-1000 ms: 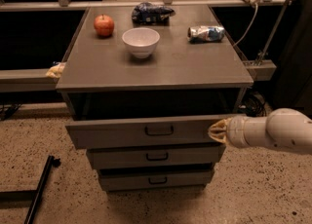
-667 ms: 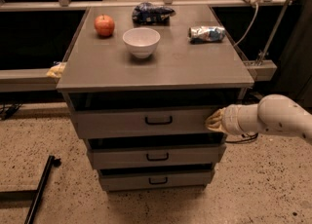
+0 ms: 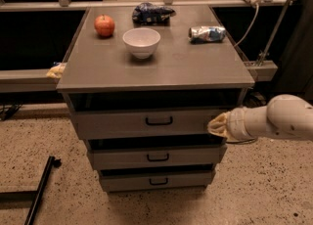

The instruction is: Close top drawer

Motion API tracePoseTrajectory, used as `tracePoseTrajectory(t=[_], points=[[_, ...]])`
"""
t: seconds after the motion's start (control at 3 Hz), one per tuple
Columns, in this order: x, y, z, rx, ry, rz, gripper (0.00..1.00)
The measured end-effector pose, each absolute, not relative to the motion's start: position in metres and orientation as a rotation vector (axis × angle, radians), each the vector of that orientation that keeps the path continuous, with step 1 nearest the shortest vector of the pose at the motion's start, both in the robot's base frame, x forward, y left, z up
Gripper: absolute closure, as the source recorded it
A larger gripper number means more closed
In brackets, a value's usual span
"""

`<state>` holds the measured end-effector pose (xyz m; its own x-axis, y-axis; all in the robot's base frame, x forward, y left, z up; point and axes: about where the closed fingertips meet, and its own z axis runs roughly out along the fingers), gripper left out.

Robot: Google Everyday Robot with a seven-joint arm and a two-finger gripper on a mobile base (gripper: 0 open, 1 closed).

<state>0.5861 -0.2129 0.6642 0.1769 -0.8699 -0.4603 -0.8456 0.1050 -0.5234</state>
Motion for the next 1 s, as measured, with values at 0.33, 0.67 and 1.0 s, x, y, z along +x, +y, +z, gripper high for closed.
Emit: tracePoseTrajectory(t=[0.33, 0.67, 1.0], points=[[0.5281, -0.2054, 0.6948, -1.705, 1.677, 0.032, 1.0], [0.5257, -0.2058, 0.6983, -1.709, 1.676, 0.027, 0.81], [0.5257, -0.2058, 0.6983, -1.709, 1.676, 0.027, 0.58]])
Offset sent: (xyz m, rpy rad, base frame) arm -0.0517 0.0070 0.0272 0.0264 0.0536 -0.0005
